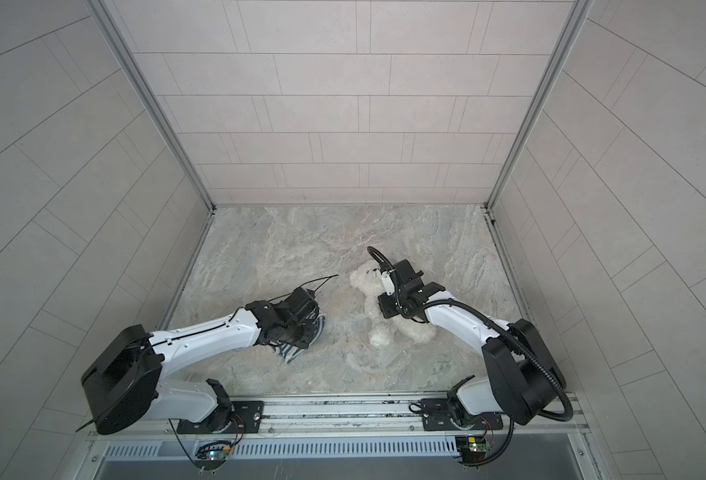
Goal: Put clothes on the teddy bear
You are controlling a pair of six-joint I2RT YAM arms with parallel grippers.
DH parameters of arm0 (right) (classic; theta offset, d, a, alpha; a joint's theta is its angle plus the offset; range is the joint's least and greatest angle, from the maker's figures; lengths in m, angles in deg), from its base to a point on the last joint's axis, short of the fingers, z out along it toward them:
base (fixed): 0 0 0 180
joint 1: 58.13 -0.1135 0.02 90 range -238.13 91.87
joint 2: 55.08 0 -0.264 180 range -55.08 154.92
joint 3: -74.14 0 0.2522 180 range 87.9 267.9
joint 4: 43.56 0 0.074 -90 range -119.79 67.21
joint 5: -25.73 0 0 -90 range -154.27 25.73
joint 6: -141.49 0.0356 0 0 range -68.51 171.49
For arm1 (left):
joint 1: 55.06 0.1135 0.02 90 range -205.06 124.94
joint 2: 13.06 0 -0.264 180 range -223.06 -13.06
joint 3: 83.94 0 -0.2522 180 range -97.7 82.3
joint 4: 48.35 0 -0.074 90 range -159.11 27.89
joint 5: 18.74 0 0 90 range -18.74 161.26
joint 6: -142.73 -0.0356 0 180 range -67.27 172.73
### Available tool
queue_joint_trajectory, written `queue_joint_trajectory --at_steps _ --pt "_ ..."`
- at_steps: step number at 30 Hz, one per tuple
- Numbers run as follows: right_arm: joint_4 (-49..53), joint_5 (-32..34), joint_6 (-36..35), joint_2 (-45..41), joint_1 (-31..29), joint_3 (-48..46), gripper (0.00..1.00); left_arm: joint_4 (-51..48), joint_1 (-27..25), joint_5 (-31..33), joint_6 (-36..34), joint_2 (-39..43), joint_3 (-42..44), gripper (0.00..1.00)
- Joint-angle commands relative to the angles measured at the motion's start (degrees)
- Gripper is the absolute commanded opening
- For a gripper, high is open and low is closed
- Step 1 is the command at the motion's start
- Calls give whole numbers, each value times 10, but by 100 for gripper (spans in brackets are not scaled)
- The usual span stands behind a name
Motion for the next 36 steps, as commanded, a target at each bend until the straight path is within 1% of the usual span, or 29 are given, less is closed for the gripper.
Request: queue_joint_trajectory --at_steps 1,6,11,14,18,22,26,33,36 --pt "-3 -14 -13 -18 0 1 0 8 -2 24 -4 -7 -18 37" --pt "-2 -21 -14 -28 0 -2 0 15 -2 28 -6 -38 -32 36" --pt "-7 -25 -13 -31 0 -10 0 16 -1 39 -15 -63 -48 32" --pt "-6 -27 -12 -30 0 -12 0 15 -1 49 -17 -71 -50 27" --pt "-1 -19 -11 -40 0 -14 0 17 2 52 -21 -82 -53 17" --pt "-1 -17 -11 -47 0 -16 0 16 10 55 -26 -79 -54 11" --pt "0 -24 -10 -53 0 -18 0 20 36 41 -33 -69 -56 5" --pt "-39 -51 -28 -101 -5 -53 0 19 86 16 -58 -76 -91 3" --pt "-67 -53 -56 -126 -19 -68 0 10 102 9 -77 -91 -124 1"
